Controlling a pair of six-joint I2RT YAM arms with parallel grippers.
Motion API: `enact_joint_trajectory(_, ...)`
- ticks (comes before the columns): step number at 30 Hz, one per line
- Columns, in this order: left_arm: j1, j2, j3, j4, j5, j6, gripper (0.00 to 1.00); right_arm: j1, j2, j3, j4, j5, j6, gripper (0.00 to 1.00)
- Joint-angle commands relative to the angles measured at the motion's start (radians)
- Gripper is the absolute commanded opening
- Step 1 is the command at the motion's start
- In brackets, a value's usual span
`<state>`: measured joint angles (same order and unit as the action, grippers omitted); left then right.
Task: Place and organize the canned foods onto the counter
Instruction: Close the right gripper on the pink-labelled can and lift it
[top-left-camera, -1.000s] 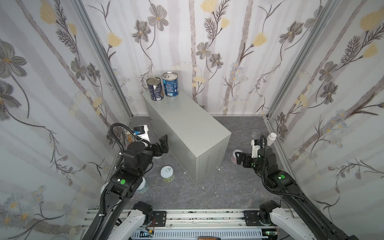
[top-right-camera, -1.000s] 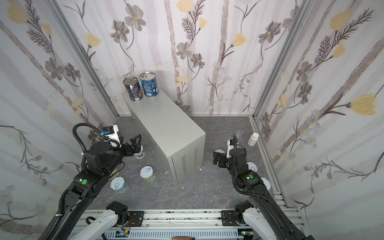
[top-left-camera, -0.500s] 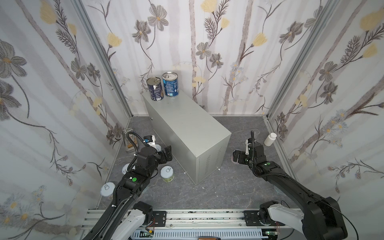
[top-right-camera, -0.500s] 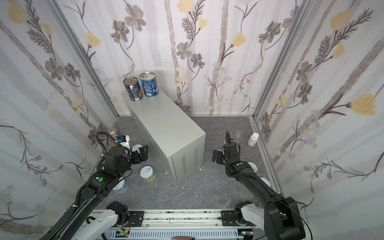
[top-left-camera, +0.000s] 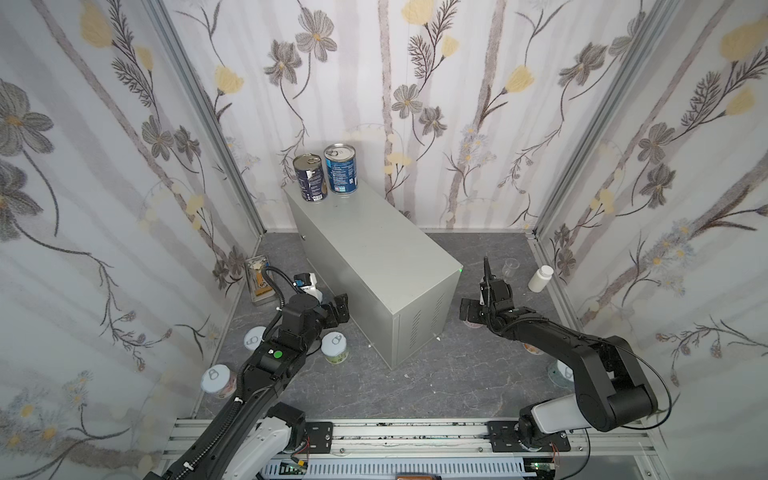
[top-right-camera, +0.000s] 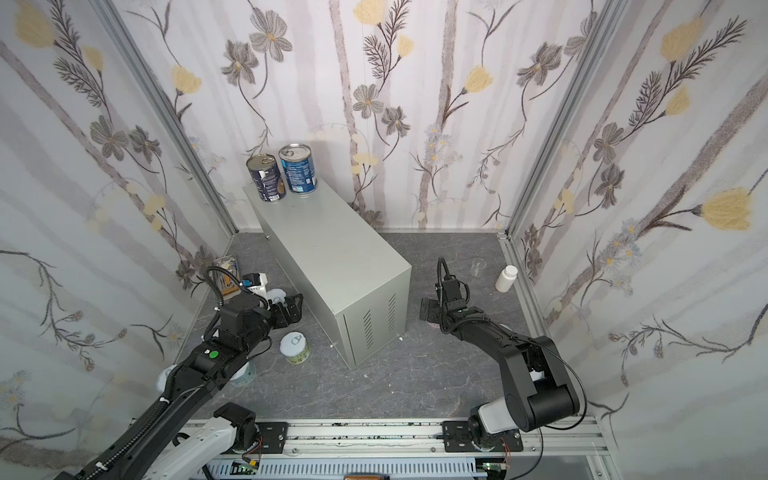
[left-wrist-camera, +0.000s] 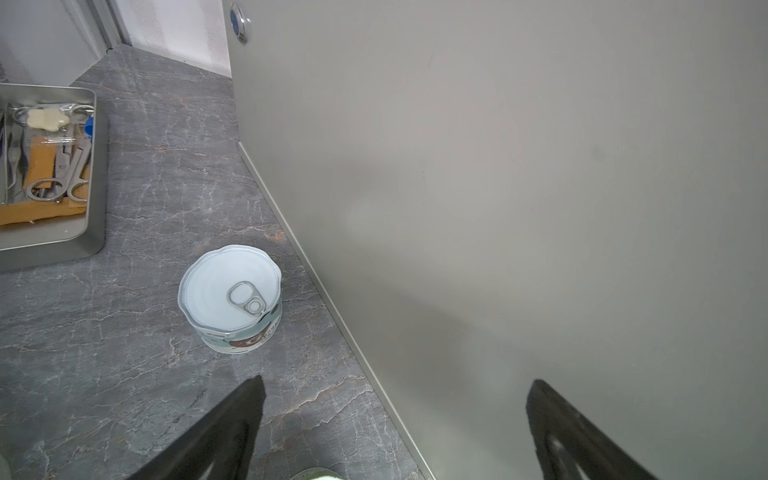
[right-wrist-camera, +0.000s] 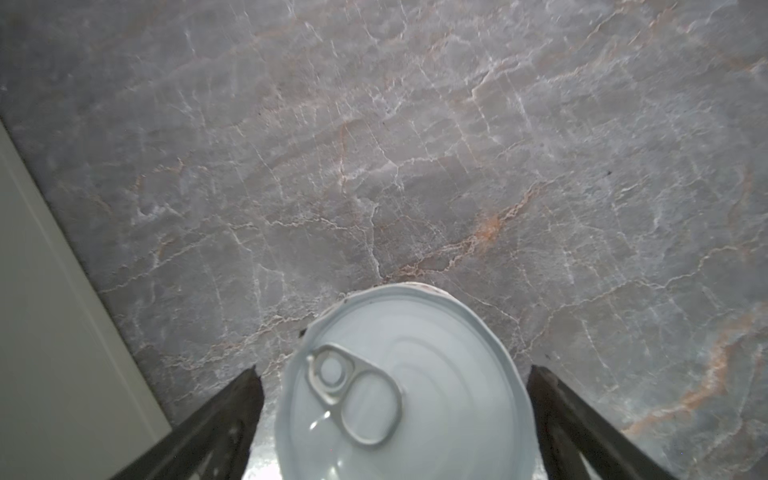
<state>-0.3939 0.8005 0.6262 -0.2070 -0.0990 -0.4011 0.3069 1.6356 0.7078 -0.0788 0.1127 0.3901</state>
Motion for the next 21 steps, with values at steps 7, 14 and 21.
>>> enact_joint_trajectory(7, -0.010, 0.011, -0.016, 0.050, 0.036, -0.028, 1.00, 0.000, 0.084, 0.038, 0.028, -0.004, -0.022, 0.97)
enact_joint_trajectory(14, -0.016, 0.014, -0.013, 0.052, 0.041, -0.023, 1.00, 0.000, 0.110, 0.098, 0.004, -0.012, -0.039, 0.82)
enact_joint_trajectory(21, -0.023, -0.012, -0.002, 0.046, 0.068, -0.012, 1.00, 0.000, 0.113, 0.100, 0.004, -0.032, -0.036, 0.66)
